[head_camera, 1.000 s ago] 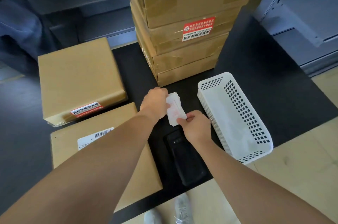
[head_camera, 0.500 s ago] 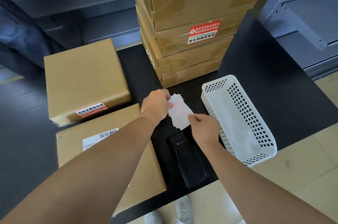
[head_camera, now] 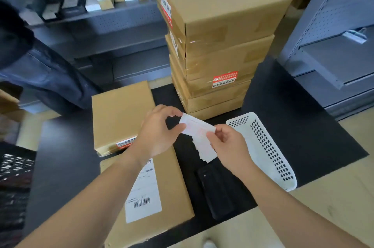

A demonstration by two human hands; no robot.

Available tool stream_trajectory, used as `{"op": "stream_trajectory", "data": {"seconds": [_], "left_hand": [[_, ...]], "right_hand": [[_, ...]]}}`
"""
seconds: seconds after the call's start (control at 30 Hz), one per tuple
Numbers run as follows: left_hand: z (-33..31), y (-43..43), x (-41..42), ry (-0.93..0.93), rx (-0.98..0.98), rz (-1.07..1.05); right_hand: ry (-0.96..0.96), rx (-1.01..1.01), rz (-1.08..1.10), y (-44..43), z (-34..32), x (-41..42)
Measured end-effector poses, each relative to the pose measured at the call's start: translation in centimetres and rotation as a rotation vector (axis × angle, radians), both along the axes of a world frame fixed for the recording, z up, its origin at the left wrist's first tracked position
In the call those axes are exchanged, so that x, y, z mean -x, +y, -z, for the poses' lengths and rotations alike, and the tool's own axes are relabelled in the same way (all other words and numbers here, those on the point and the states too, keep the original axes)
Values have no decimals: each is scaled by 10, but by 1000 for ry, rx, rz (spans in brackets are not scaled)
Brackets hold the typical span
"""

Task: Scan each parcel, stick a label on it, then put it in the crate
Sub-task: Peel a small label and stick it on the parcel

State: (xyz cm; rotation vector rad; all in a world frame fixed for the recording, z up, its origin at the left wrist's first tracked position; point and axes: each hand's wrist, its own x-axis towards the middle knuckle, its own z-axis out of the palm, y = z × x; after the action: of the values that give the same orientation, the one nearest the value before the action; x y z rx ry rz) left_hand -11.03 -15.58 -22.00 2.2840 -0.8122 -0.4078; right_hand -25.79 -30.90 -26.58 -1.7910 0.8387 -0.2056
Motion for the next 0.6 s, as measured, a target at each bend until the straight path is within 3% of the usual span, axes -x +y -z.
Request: {"op": "stream_trajectory", "data": {"seconds": [0.13,0.2,0.4,0.6], "left_hand": [[-72,18,13,-289,-129,196],[-104,24,22,-333,-129,224],[-178,55,49,-203,38,134],[-222,96,78,-29,382,-71]], "right_hand": [[-46,120,-212,4,-73,2],[-76,179,-300,11,-110,2],[-196,249,-441,37,-200,7],[-422,16,-363,70,-245,25]]}}
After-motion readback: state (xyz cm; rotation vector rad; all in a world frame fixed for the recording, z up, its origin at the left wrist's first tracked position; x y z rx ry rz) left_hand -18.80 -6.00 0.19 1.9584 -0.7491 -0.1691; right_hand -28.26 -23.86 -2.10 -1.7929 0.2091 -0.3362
